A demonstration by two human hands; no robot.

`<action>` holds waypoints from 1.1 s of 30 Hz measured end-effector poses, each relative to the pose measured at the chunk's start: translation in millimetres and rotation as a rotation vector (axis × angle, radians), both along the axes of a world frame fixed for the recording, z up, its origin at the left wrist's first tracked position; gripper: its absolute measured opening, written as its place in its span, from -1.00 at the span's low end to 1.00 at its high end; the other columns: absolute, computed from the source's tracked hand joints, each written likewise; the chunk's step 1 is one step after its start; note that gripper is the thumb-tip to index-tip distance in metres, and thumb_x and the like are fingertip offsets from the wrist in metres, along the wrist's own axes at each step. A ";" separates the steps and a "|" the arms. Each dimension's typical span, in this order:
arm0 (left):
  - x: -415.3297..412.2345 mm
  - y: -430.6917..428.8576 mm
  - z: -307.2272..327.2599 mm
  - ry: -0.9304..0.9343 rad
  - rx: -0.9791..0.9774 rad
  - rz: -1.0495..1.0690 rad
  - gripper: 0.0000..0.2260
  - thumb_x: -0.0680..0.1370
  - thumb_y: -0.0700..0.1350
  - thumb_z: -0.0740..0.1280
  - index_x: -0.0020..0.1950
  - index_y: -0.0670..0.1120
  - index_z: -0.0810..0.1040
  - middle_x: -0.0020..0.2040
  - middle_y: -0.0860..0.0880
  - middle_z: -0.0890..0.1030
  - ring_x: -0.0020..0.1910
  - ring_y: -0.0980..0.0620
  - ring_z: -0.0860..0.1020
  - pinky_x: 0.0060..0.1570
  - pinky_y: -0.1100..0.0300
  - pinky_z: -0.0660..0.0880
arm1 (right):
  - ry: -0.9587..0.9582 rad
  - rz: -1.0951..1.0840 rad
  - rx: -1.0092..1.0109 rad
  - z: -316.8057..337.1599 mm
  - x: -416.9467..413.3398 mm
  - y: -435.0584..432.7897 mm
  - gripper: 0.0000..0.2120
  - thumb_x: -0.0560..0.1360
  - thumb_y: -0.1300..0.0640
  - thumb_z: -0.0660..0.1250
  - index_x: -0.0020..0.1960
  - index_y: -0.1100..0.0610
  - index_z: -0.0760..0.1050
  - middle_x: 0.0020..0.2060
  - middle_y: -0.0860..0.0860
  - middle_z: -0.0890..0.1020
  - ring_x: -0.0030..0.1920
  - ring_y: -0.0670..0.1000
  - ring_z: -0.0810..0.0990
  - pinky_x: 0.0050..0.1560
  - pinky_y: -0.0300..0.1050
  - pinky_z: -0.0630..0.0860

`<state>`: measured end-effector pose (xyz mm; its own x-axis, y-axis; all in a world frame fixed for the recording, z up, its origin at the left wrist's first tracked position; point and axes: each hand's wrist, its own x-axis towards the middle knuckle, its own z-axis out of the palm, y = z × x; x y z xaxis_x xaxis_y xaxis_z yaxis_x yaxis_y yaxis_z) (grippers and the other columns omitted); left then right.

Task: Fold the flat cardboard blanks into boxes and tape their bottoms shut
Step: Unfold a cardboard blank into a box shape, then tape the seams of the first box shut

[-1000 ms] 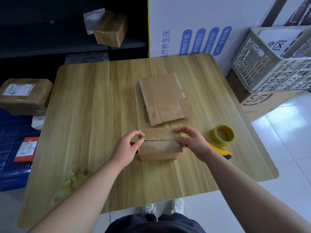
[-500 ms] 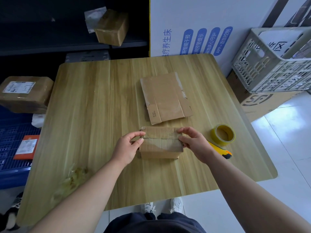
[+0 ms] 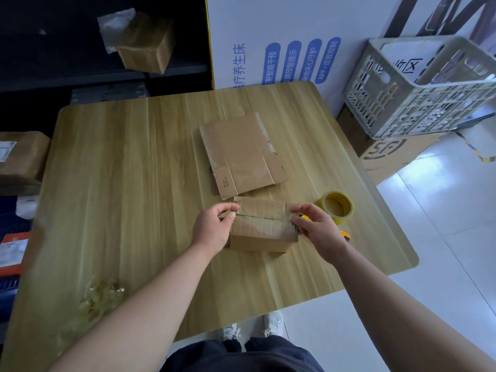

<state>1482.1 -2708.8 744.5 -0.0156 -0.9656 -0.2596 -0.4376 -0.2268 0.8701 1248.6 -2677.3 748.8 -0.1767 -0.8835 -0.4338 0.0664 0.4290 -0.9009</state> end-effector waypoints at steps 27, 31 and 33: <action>-41.6 -7.2 -9.7 0.223 0.011 0.325 -0.92 0.57 -0.21 0.32 0.03 -0.05 0.51 -0.10 0.07 0.53 -0.19 0.14 0.46 -0.27 0.46 0.42 | 0.618 0.104 0.197 -21.1 -72.4 -44.2 -0.73 0.58 0.22 0.20 0.19 0.09 0.59 -0.02 0.01 0.60 0.00 0.01 0.59 -0.04 -0.28 0.41; -43.1 -10.5 -12.1 0.179 -0.017 0.350 -0.90 0.56 -0.21 0.33 0.06 -0.09 0.53 -0.08 0.05 0.55 -0.14 0.15 0.49 -0.15 0.39 0.44 | 0.775 0.301 0.291 -41.7 -92.9 -51.3 -0.68 0.60 0.16 0.19 0.32 0.09 0.53 0.31 0.07 0.51 0.31 0.12 0.45 0.20 -0.16 0.35; -44.5 -9.6 -13.0 0.153 -0.037 0.353 -0.90 0.57 -0.20 0.33 0.07 -0.08 0.53 -0.09 0.05 0.55 -0.16 0.15 0.49 -0.16 0.39 0.44 | 0.803 0.339 0.315 -48.9 -97.2 -52.9 -0.66 0.60 0.16 0.18 0.35 0.08 0.49 0.34 0.07 0.49 0.33 0.13 0.44 0.25 -0.11 0.36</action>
